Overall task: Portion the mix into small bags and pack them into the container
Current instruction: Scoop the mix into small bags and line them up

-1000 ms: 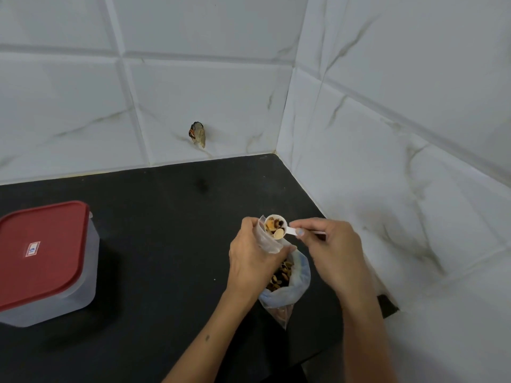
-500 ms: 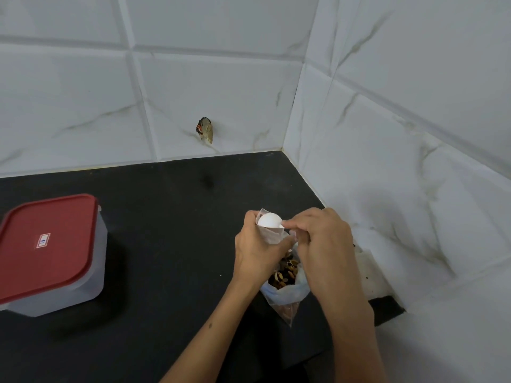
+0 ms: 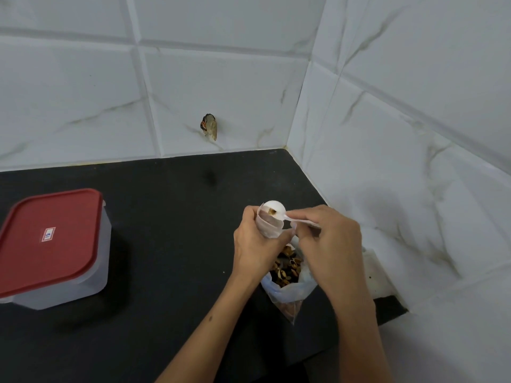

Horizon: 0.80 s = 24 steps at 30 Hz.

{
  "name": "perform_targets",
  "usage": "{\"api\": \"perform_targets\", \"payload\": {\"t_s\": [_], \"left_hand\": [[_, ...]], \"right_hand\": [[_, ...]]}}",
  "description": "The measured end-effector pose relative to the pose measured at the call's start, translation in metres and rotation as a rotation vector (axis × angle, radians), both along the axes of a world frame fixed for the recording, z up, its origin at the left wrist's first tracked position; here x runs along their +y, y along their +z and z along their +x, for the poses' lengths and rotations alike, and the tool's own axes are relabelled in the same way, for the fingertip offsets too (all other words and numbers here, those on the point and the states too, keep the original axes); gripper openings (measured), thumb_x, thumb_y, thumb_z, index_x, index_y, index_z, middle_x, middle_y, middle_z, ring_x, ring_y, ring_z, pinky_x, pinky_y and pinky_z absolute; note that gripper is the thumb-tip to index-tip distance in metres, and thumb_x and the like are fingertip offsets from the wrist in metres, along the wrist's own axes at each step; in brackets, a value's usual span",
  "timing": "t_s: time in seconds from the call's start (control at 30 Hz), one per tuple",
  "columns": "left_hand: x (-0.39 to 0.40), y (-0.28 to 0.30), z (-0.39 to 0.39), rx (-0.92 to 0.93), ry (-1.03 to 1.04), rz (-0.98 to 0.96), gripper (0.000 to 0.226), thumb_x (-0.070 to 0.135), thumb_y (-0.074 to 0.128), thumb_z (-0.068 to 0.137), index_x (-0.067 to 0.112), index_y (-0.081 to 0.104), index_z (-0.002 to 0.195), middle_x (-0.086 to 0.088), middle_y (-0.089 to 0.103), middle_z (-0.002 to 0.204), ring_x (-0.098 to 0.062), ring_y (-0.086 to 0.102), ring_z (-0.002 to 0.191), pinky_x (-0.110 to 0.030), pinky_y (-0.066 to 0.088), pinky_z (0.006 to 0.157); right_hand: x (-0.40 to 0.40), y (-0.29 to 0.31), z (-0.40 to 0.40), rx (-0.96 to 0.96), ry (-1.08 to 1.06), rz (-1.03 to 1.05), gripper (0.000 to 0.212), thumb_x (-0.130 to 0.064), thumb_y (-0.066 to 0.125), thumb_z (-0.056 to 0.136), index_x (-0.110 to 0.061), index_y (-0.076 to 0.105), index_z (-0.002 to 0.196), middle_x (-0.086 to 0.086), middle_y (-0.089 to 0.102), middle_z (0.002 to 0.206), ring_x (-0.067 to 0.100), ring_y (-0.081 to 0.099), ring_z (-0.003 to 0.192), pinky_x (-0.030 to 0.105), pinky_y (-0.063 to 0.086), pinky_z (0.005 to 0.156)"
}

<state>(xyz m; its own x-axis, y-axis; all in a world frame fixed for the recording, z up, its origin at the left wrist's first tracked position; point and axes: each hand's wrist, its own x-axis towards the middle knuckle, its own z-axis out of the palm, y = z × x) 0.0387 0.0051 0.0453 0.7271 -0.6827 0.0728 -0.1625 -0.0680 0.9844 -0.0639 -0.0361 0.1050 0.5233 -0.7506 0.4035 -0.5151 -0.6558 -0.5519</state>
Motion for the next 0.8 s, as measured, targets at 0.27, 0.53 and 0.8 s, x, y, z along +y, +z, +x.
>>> {"api": "perform_targets", "payload": {"t_s": [0.27,0.53,0.8], "left_hand": [[0.002,-0.003,0.004,0.000,-0.007,0.020,0.050,0.029,0.083,0.068,0.023,0.048,0.104,0.013,0.058,0.092,0.003,0.057,0.083,-0.002,0.042,0.060],[-0.003,-0.003,-0.002,0.042,-0.024,0.001,0.045,0.026,0.082,0.069,0.021,0.051,0.101,0.011,0.059,0.086,-0.003,0.059,0.076,-0.007,0.044,0.055],[-0.003,-0.006,0.003,0.033,-0.038,0.024,0.046,0.026,0.082,0.069,0.022,0.050,0.101,0.011,0.057,0.091,-0.002,0.058,0.080,-0.007,0.044,0.056]], "right_hand": [[-0.009,0.009,-0.013,-0.056,0.045,0.298,0.023,-0.011,0.066,0.085,-0.022,0.073,0.105,-0.006,0.072,0.099,0.004,0.064,0.090,0.025,0.054,0.084],[-0.013,-0.009,-0.005,-0.033,0.109,-0.059,0.018,-0.008,0.060,0.081,-0.010,0.077,0.087,0.006,0.073,0.088,0.017,0.067,0.081,0.019,0.048,0.075],[-0.018,-0.007,-0.007,-0.088,0.110,-0.024,0.018,-0.004,0.066,0.084,-0.014,0.075,0.095,-0.001,0.071,0.095,0.005,0.062,0.086,0.012,0.047,0.076]]}}
